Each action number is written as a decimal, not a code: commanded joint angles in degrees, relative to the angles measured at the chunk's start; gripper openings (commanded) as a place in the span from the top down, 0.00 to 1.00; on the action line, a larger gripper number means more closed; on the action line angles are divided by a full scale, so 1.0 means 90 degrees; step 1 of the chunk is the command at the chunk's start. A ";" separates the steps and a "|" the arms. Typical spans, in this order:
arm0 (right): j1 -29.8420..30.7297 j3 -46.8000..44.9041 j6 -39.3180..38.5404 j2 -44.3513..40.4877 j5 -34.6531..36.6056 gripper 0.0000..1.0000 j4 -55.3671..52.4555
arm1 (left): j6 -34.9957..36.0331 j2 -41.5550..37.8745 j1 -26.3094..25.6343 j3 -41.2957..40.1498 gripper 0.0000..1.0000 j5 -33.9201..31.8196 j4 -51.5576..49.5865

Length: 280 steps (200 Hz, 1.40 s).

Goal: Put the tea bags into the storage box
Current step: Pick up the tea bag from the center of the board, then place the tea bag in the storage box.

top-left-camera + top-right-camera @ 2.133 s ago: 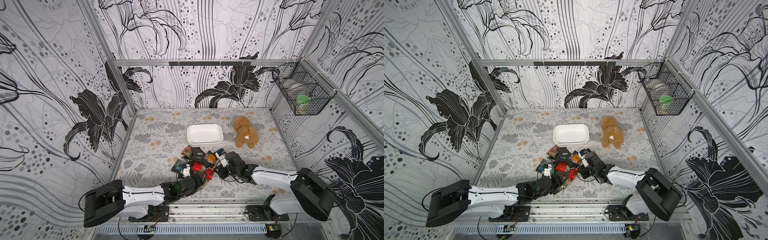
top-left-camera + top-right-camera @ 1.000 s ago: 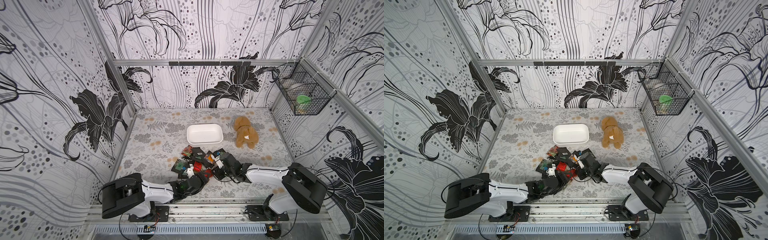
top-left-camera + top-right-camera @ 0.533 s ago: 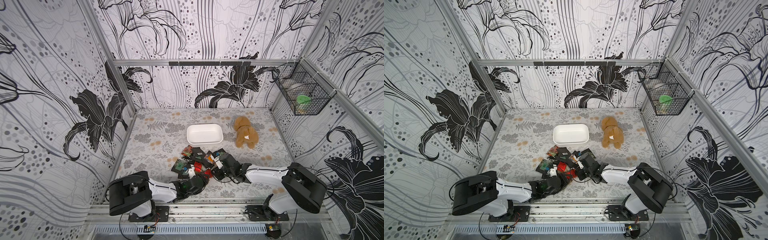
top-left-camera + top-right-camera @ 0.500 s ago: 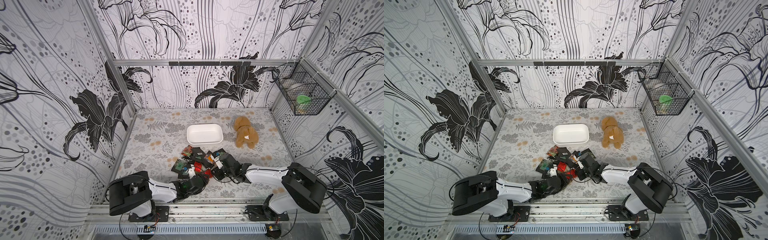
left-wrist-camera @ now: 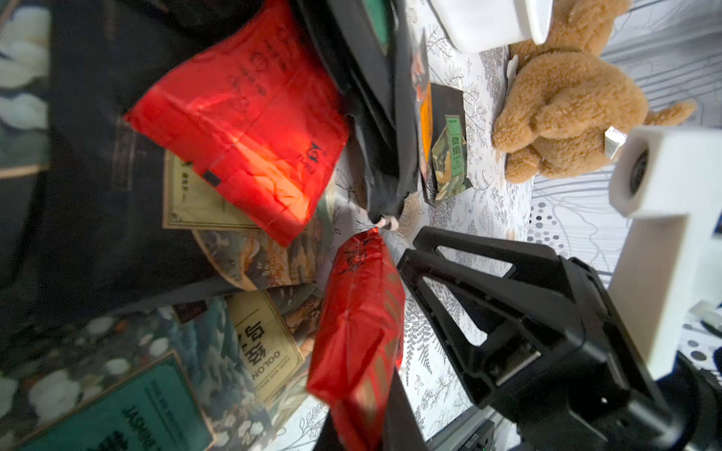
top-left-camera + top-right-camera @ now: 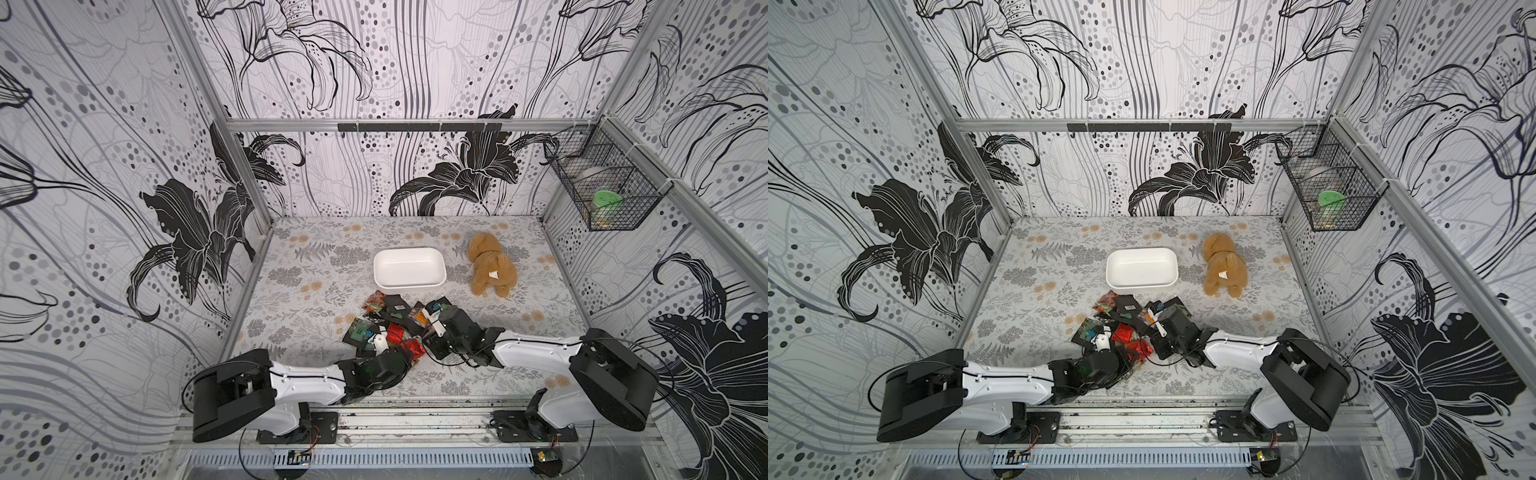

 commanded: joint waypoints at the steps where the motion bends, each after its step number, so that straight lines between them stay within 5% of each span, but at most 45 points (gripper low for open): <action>1: 0.0028 -0.0183 0.0054 -0.0469 0.0676 0.65 -0.0112 | 0.0635 -0.0378 0.0007 0.0281 0.93 0.0102 -0.1174; 53: 0.0028 -0.0611 0.0336 -0.1615 0.2210 0.64 -0.0257 | 0.2206 -0.1360 0.0012 0.1205 0.99 -0.0066 -0.3447; 89: 0.0028 -0.0964 0.0490 -0.2417 0.2665 0.63 -0.0229 | 0.3075 -0.1205 0.0025 0.2690 1.00 -0.1714 -0.4963; 114: 0.0028 -0.1111 0.0537 -0.2757 0.2862 0.62 -0.0242 | 0.3799 -0.0768 0.0267 0.3454 1.00 -0.2486 -0.4618; 148: 0.0028 -0.1166 0.0560 -0.2923 0.2882 0.61 -0.0280 | 0.4921 0.0022 0.1412 0.4149 1.00 -0.1332 -0.3258; 191: 0.0028 -0.1109 0.0569 -0.2817 0.2848 0.61 -0.0310 | 0.5057 0.1463 0.2780 0.5028 1.00 0.0790 -0.2263; 257: 0.0027 -0.1064 0.0532 -0.2594 0.2689 0.61 -0.0241 | 0.4980 0.3474 0.3548 0.6237 1.00 0.1566 -0.2318; 280: 0.0028 -0.1037 0.0523 -0.2528 0.2650 0.61 -0.0247 | 0.5031 0.3657 0.3632 0.6389 0.84 0.1420 -0.2395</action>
